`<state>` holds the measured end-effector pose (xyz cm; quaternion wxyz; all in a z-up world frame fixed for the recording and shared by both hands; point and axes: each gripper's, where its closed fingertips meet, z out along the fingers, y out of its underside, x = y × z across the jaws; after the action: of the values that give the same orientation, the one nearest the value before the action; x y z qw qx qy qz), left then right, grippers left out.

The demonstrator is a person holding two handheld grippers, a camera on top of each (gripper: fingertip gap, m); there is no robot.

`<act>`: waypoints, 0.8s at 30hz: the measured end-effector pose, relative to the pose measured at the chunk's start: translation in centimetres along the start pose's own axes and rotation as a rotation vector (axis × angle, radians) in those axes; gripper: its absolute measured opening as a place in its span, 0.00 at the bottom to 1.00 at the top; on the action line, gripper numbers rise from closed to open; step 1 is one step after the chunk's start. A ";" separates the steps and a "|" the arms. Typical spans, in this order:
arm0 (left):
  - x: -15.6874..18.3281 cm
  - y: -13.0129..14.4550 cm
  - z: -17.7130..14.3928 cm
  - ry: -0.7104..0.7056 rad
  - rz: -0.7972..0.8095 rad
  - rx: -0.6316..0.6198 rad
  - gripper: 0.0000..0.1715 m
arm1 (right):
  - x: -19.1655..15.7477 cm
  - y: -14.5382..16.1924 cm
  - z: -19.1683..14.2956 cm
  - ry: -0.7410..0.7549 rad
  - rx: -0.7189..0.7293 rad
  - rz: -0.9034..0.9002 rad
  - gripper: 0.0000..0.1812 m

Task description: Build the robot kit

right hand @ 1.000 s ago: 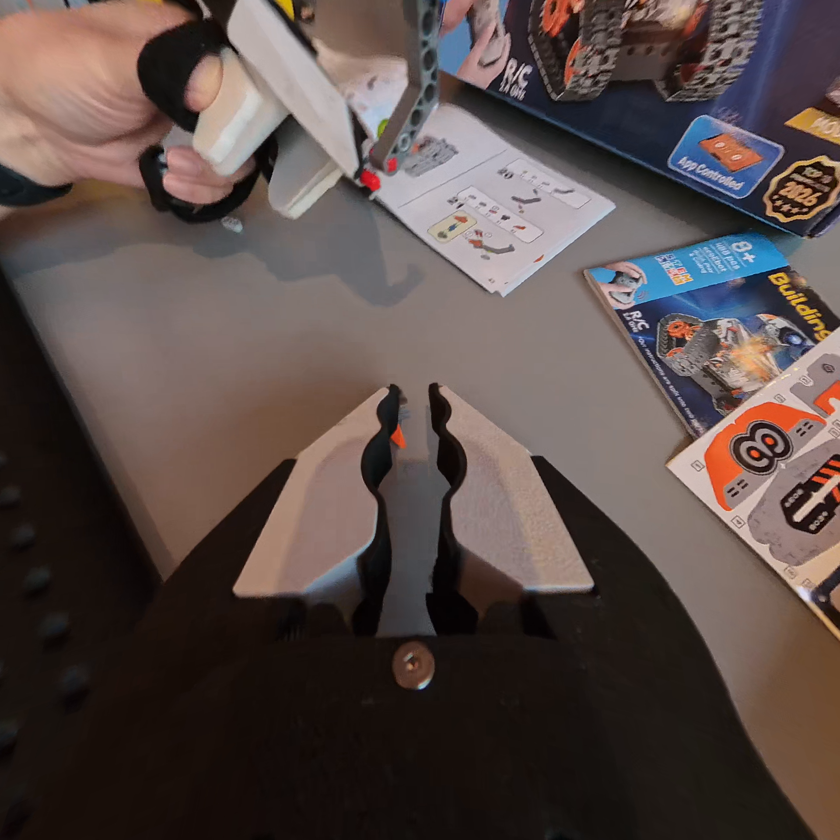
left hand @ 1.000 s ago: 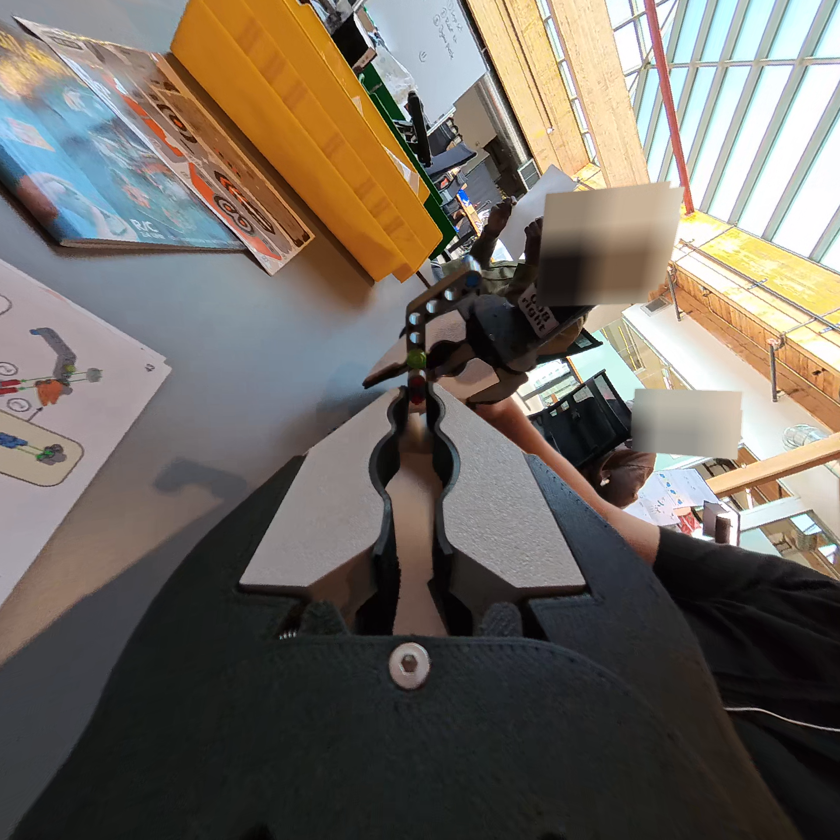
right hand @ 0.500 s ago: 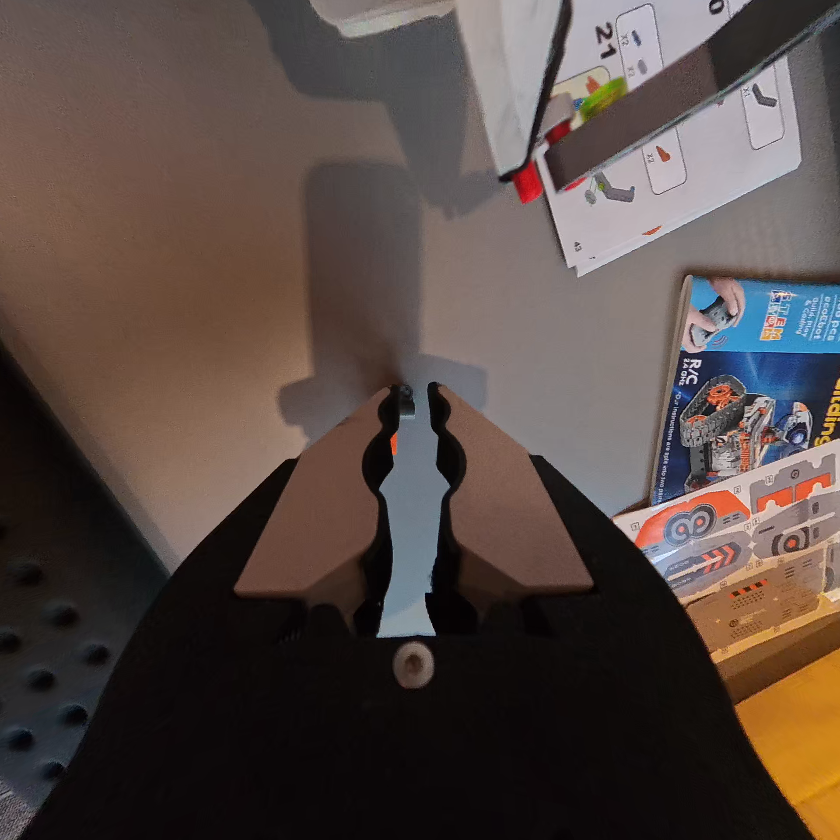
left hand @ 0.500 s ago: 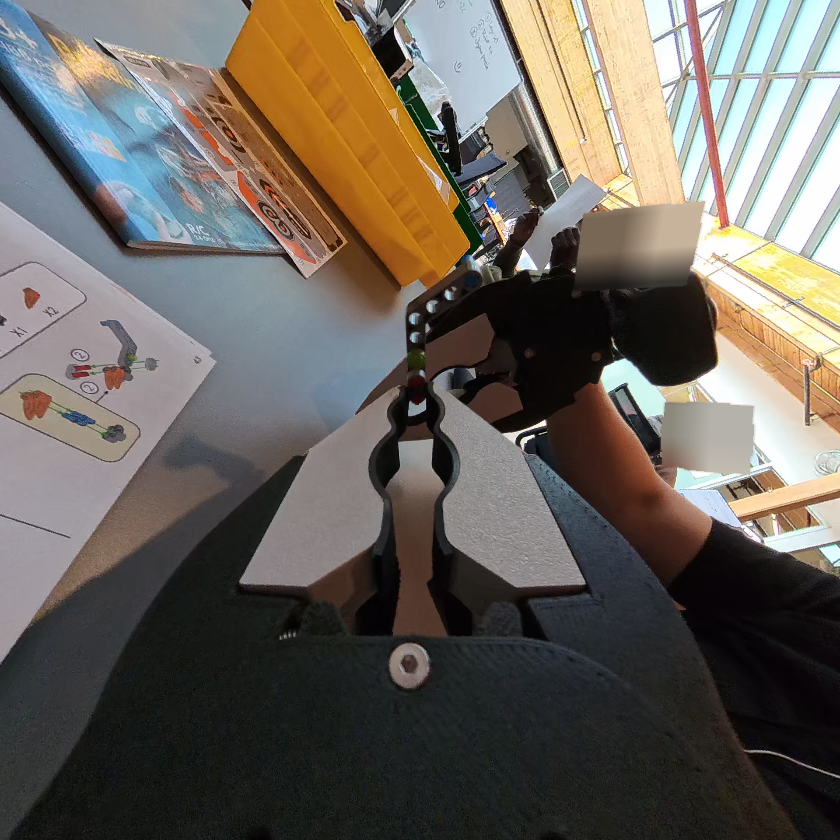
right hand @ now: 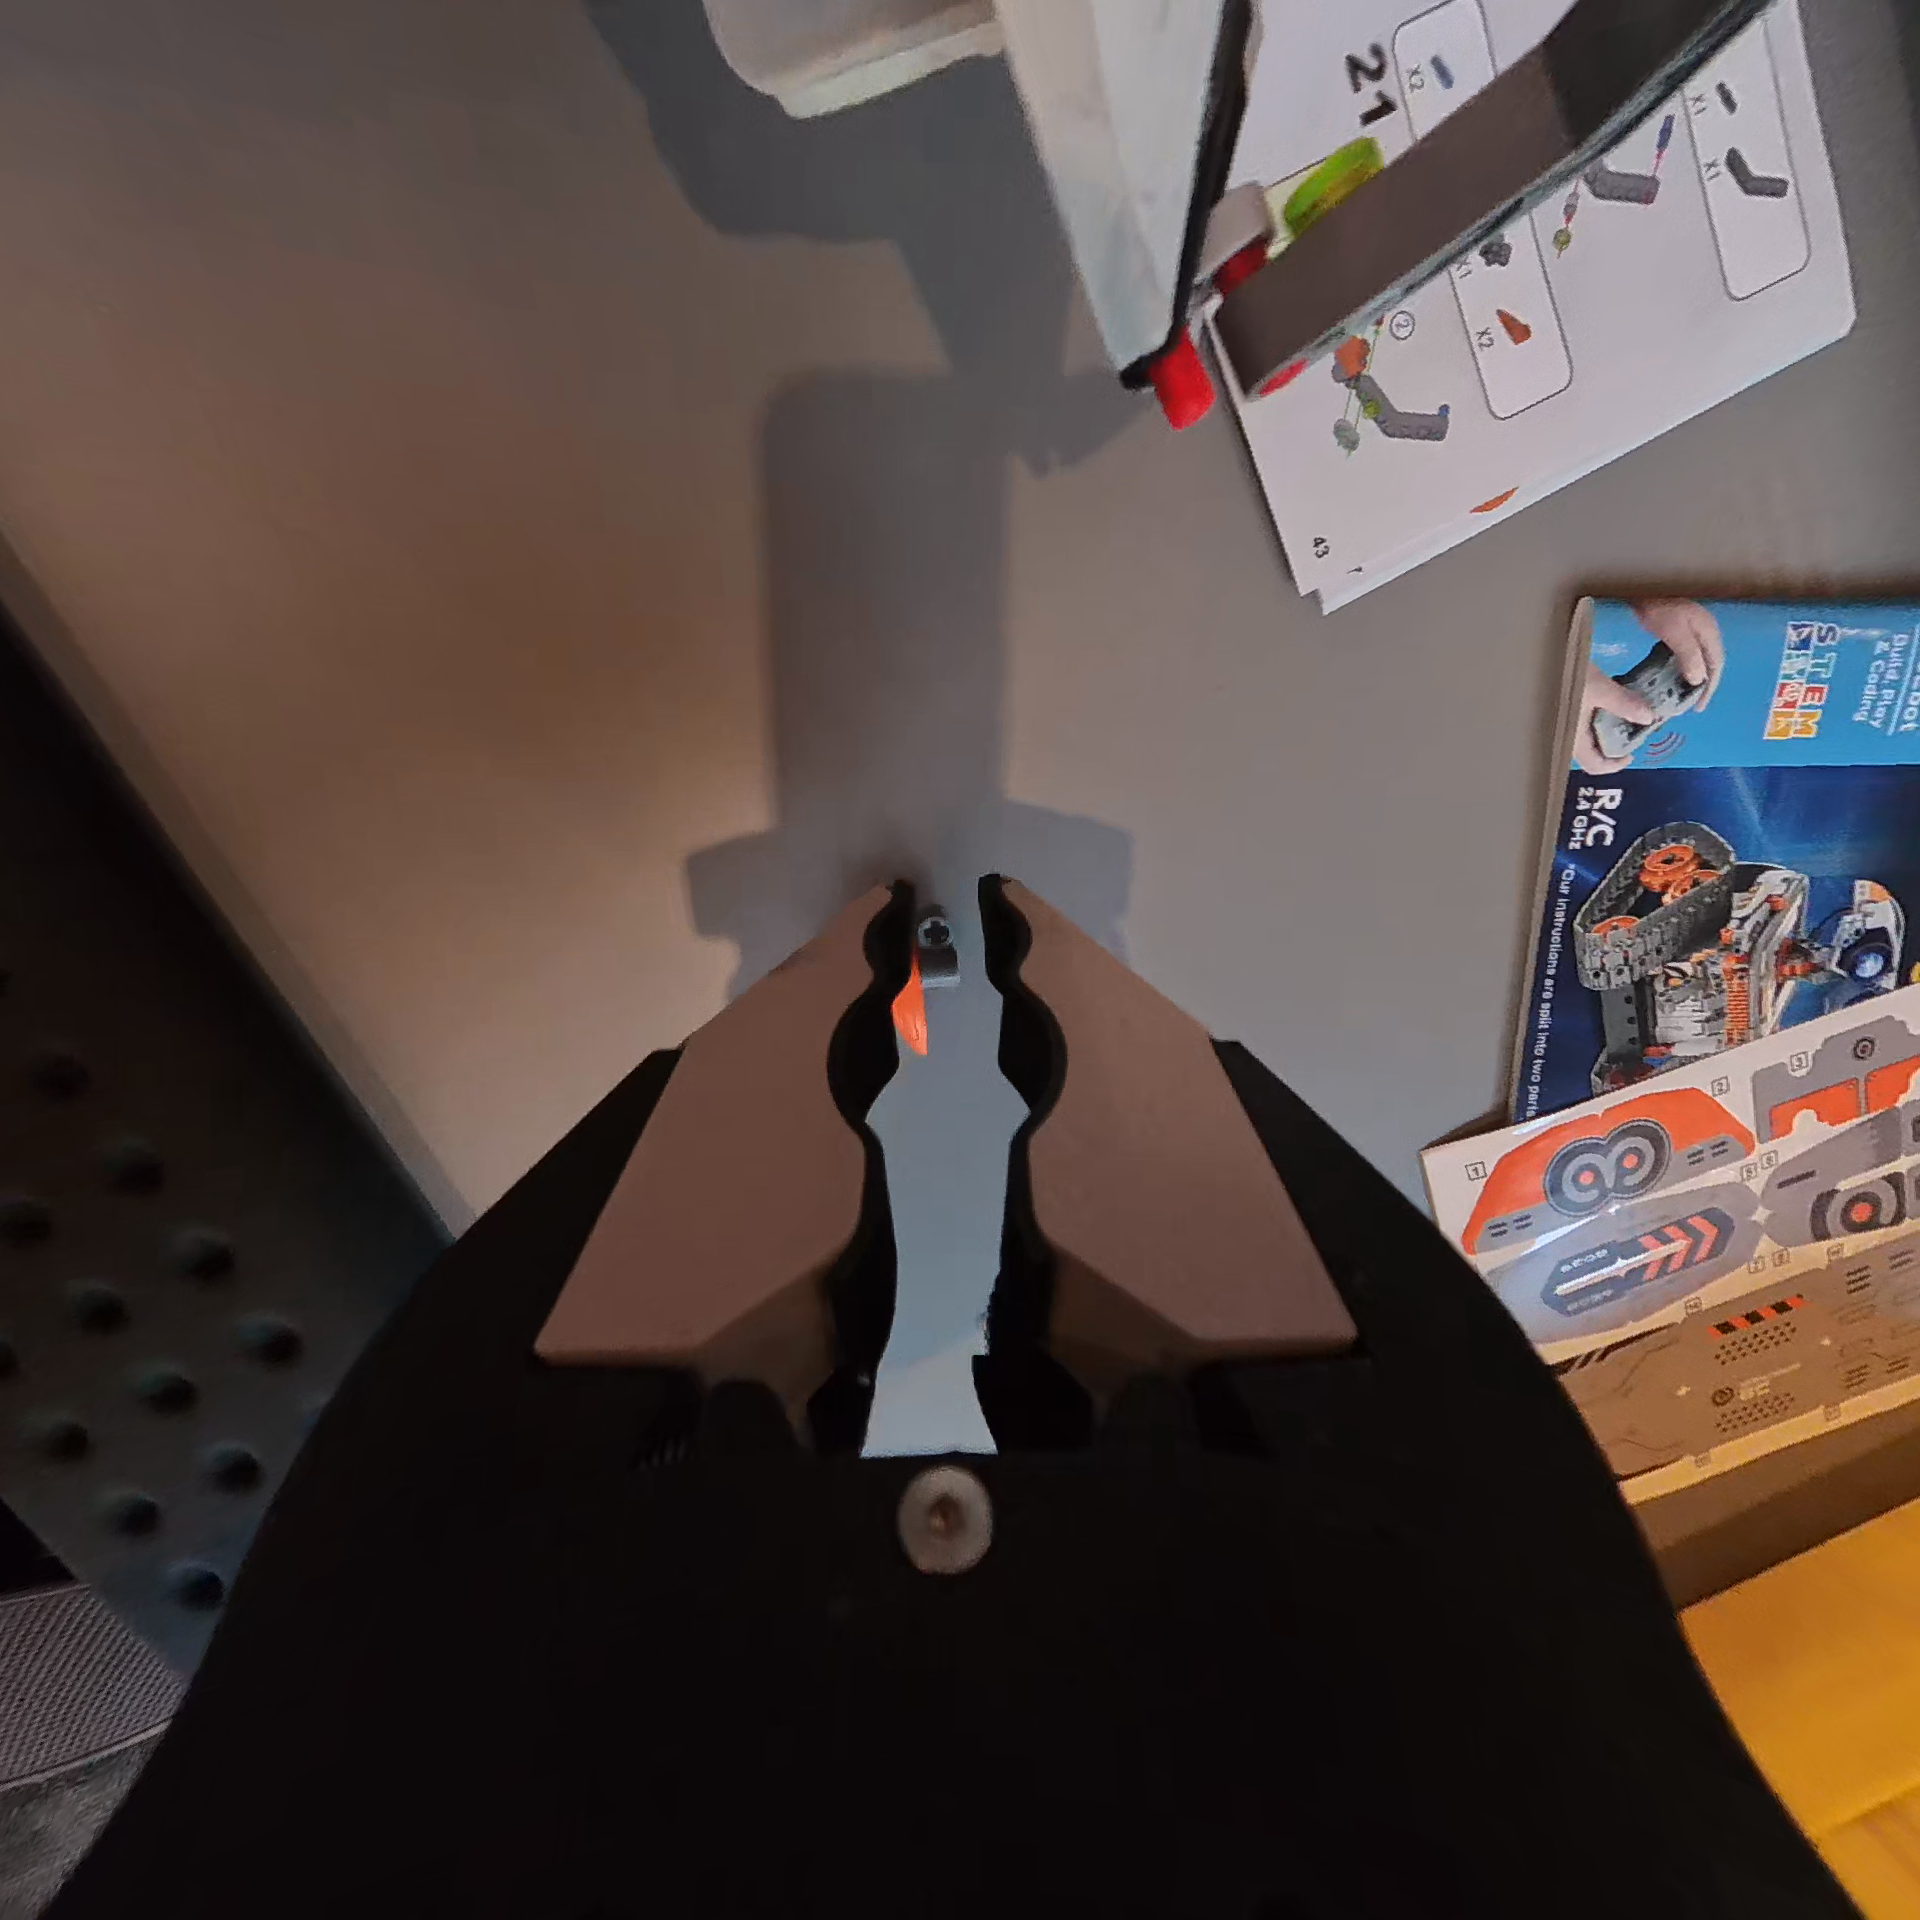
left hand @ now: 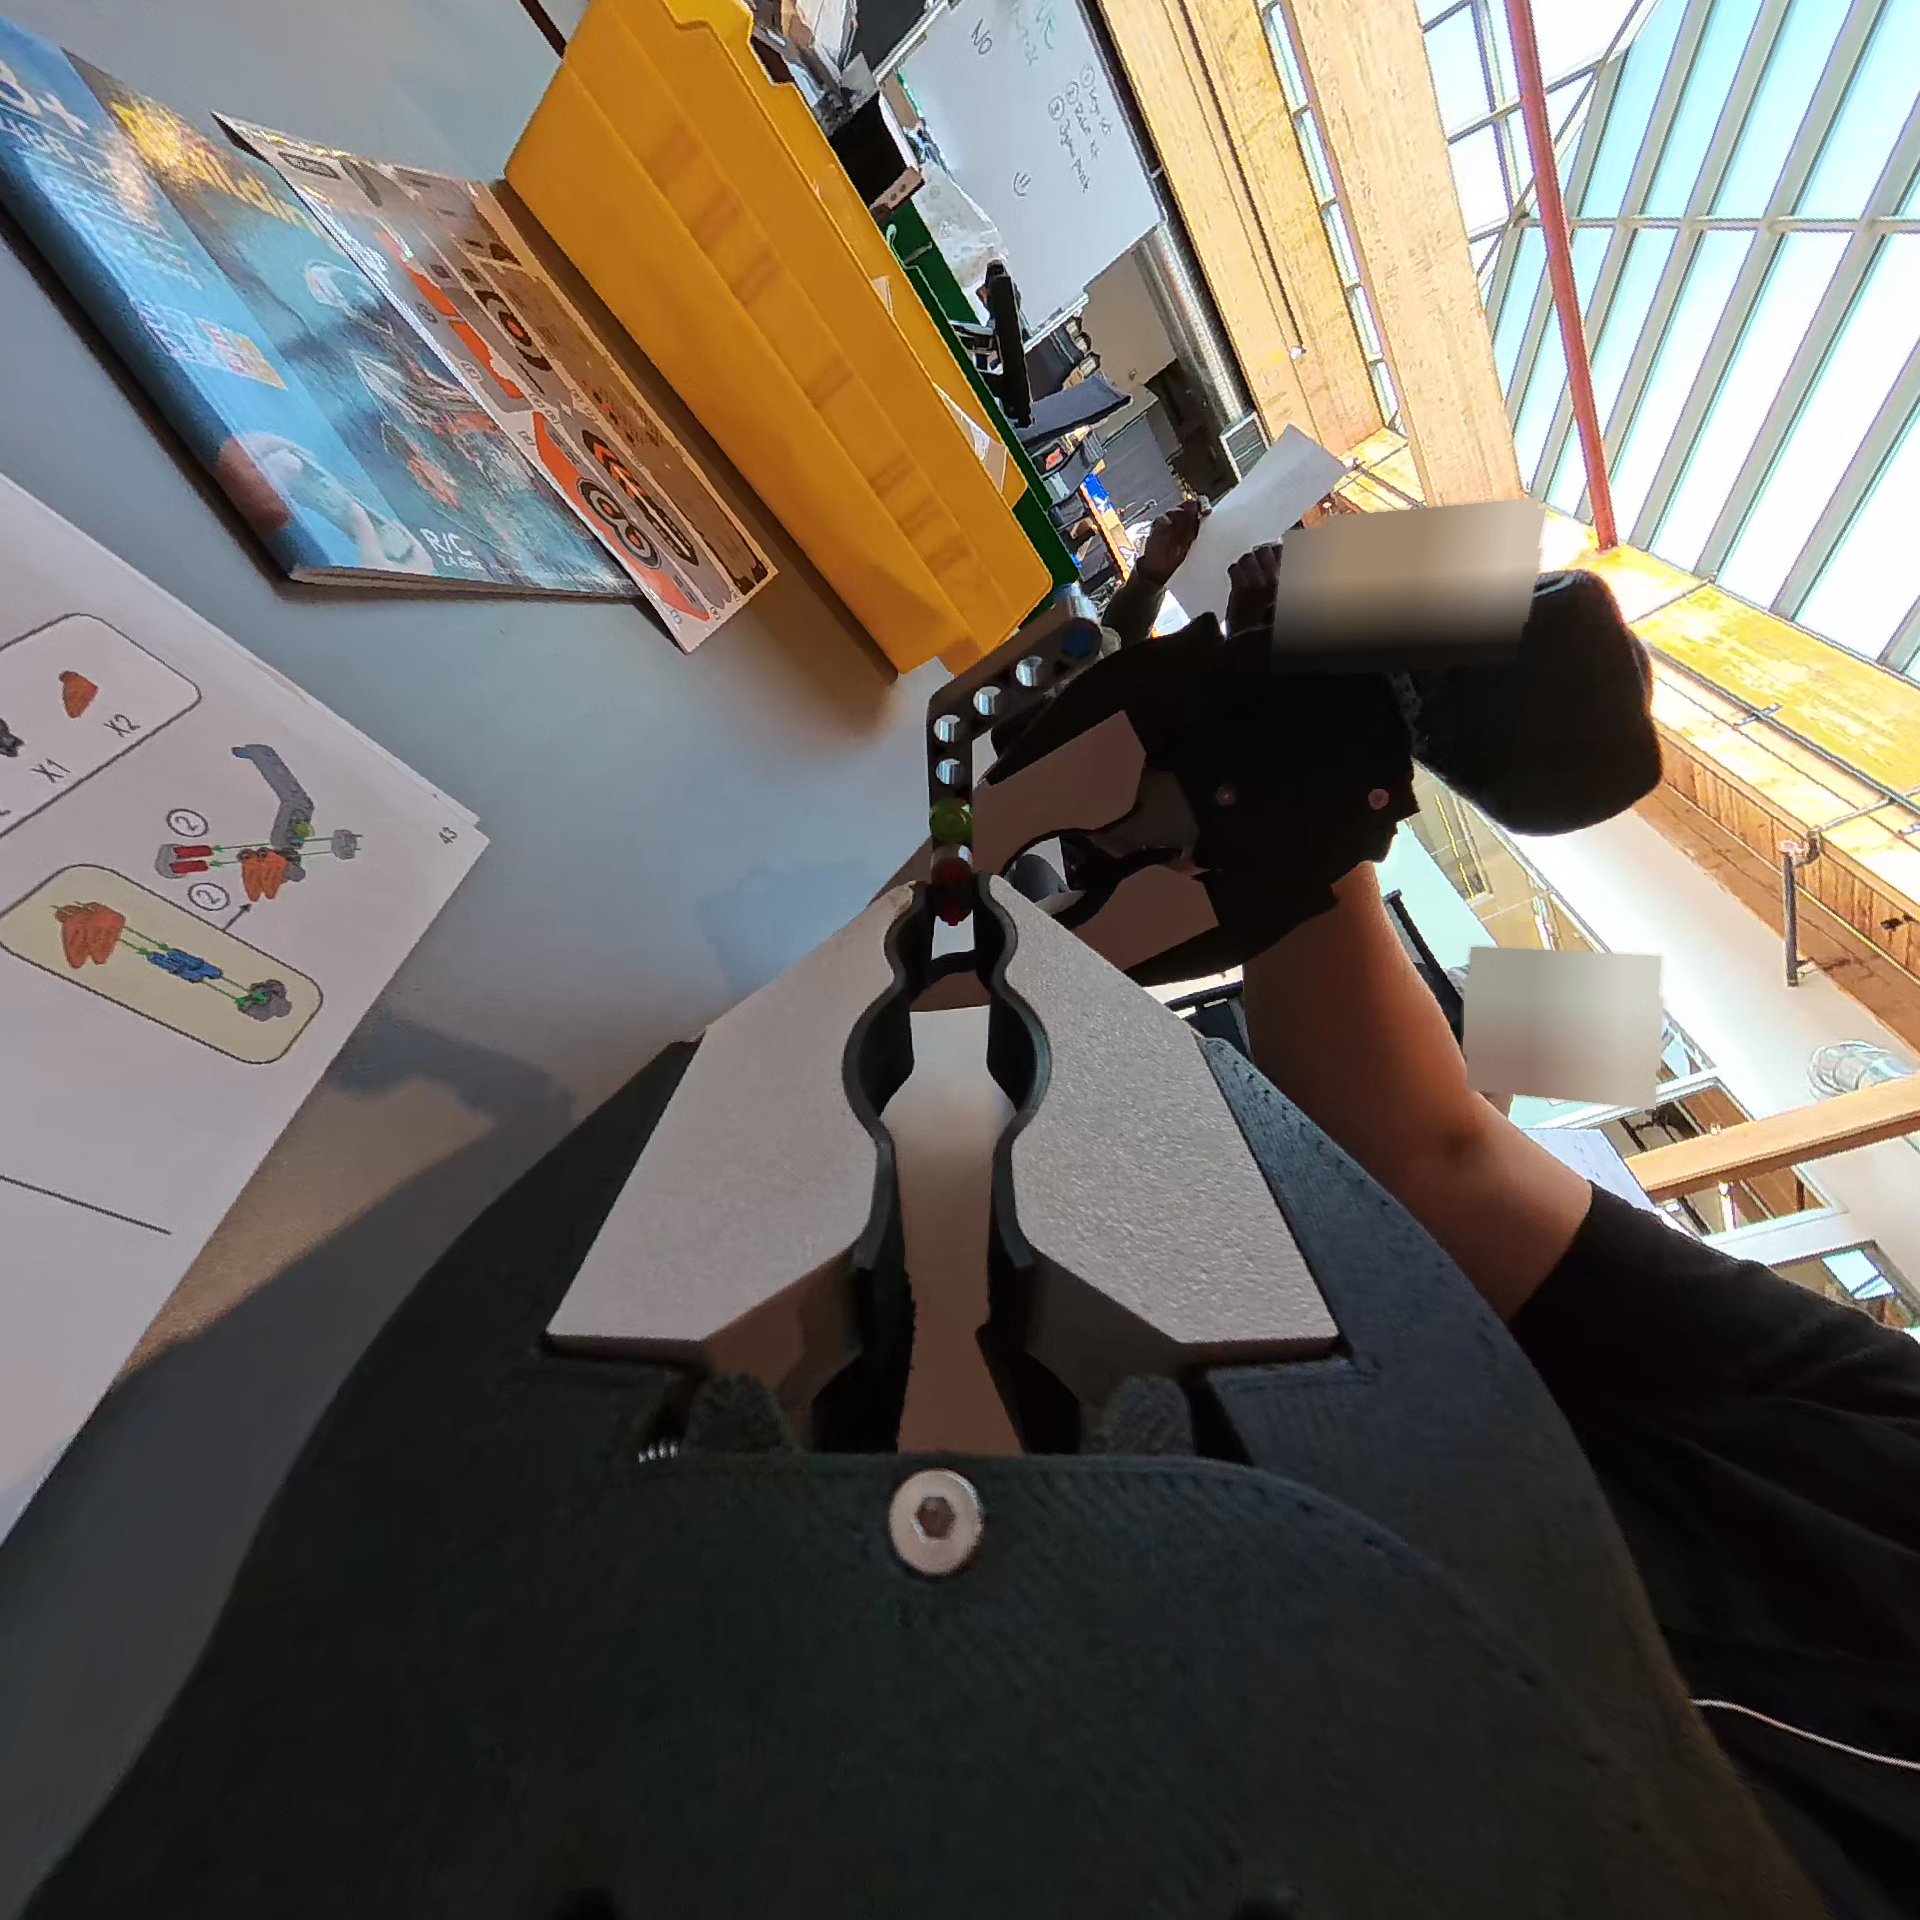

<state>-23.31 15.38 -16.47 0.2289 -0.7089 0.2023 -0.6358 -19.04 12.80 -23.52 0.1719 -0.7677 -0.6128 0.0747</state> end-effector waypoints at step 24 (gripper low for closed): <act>0.5 0.4 0.4 0.031 -0.007 -0.024 0.03 | -0.2 0.4 -0.1 0.014 0.159 0.053 0.04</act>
<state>-22.81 14.77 -16.35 0.2152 -0.7023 0.2110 -0.6449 -18.75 12.49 -23.61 0.2344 -0.7682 -0.5831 0.1223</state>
